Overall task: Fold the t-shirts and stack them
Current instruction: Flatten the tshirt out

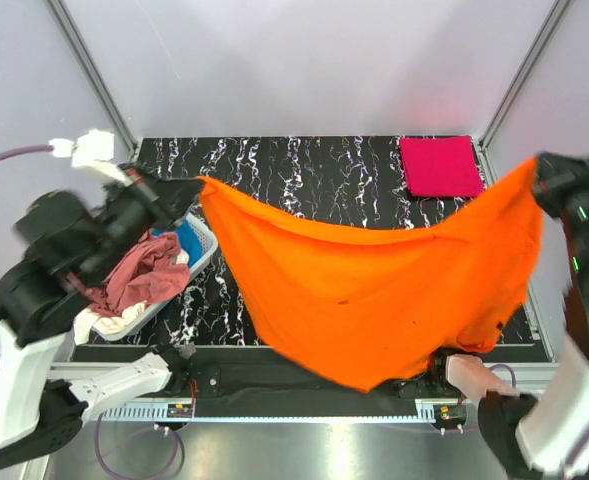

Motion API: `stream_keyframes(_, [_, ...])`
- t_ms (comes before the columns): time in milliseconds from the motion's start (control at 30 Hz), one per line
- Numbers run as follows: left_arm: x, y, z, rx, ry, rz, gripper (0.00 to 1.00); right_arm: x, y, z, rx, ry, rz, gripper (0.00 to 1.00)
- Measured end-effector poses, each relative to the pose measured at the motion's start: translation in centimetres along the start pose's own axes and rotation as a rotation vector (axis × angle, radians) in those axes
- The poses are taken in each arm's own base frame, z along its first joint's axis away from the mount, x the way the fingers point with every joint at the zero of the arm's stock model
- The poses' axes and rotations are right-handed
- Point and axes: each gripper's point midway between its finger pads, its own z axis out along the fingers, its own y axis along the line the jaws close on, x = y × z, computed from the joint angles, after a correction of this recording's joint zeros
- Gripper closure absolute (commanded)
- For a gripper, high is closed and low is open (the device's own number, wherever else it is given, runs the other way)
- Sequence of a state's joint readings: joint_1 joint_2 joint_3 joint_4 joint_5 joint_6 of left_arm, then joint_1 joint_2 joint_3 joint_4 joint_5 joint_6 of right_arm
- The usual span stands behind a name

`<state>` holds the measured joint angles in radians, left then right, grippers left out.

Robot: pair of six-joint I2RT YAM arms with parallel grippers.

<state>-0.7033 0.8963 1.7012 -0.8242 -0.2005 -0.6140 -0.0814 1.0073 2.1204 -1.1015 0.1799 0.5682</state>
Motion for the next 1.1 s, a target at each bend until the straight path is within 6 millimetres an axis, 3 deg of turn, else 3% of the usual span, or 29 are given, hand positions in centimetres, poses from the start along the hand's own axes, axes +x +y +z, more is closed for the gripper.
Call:
stream_keyframes(67, [0.8, 0.7, 2.4, -0.048, 0.024, 0.030, 1.00, 2.2, 0.0, 4.4, 0.029, 0.089, -0.029, 1.00])
stream_keyframes(200, [2.5, 2.9, 7.3, -0.163, 0.077, 0.090, 1.00, 5.6, -0.4, 11.4, 0.070, 0.212, -0.095, 1.00])
stream_keyframes(300, [3.2, 3.9, 9.1, -0.206, 0.103, 0.115, 1.00, 6.2, -0.3, 13.8, 0.075, 0.235, -0.125, 1.00])
stream_keyframes(367, [3.1, 3.9, 9.0, -0.204, 0.098, 0.124, 1.00, 5.6, 0.1, 13.8, 0.063, 0.218, -0.138, 1.00])
stream_keyframes(500, [1.5, 2.9, 6.8, -0.147, 0.033, 0.105, 1.00, 2.7, 1.0, 10.5, 0.021, 0.132, -0.148, 1.00])
stream_keyframes(700, [0.7, 1.7, 1.0, -0.016, -0.047, 0.029, 1.00, -0.9, 0.3, 1.8, -0.001, -0.010, -0.149, 1.00])
stream_keyframes(867, [0.2, 0.2, -2.0, 0.090, -0.076, -0.025, 1.00, -3.5, -0.6, -5.1, -0.020, -0.142, -0.134, 1.00])
stream_keyframes(1000, [0.1, -0.6, -2.9, 0.131, -0.074, -0.048, 1.00, -5.3, -0.2, -7.4, -0.035, -0.200, -0.123, 1.00])
stream_keyframes(1100, [0.1, -0.5, -2.5, 0.125, -0.072, -0.047, 1.00, -6.4, 0.4, -7.3, -0.036, -0.229, -0.122, 1.00])
